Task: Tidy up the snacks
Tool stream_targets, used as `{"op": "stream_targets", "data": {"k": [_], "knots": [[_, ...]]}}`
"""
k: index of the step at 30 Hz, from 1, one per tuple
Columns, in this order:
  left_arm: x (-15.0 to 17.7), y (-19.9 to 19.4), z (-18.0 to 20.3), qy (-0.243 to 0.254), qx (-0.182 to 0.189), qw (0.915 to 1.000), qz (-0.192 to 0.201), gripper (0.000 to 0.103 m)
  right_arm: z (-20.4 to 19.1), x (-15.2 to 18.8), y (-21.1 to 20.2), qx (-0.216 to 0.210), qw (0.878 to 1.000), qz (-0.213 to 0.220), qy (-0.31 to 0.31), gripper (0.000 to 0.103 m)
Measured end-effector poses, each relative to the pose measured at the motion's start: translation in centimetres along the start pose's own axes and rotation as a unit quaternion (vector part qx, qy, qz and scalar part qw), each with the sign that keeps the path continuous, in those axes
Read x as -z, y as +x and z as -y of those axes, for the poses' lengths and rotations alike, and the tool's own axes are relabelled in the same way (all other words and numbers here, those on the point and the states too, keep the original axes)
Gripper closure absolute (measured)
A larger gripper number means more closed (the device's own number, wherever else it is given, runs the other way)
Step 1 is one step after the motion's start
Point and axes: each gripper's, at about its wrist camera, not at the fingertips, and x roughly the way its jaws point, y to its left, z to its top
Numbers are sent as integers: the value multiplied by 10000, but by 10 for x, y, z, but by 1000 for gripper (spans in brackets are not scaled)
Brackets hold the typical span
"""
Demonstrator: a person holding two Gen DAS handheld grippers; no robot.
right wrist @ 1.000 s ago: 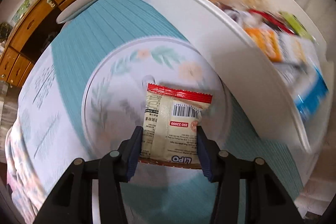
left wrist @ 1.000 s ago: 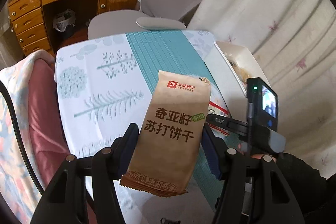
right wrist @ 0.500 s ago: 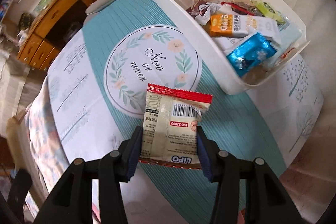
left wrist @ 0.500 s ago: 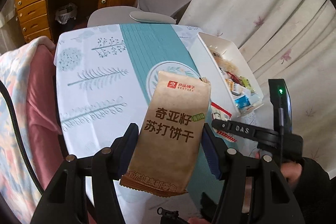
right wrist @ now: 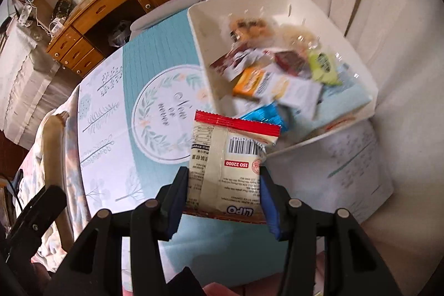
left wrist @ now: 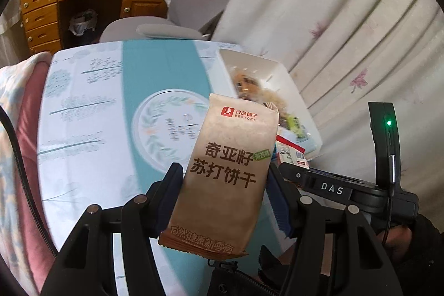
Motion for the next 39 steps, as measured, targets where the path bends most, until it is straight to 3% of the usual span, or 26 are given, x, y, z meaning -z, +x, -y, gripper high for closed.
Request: {"op": "stream_targets", "data": {"k": [7,18,31,33,35,39], "knots": [[-13,39,63,159,69,9998,61,44,49,-24,-5,-13,10000,95,-25,54],[-47,99,113,146,38,9998,161,44,105,-73,0,30,9996,254,-154,54],[-83,145,119,36,-384,9984,413,44,120,-119,27,-268,9955,713,-571,52],[-82,142,113,-147,-492,9979,397,32,116,-121,31,-284,9952,689,-631,43],[-79,136,102,-391,-618,9965,405,31,113,-122,31,-316,9947,710,-674,33],[-66,111,78,-767,-891,9915,559,31,103,-120,25,-330,9932,782,-792,27]]}}
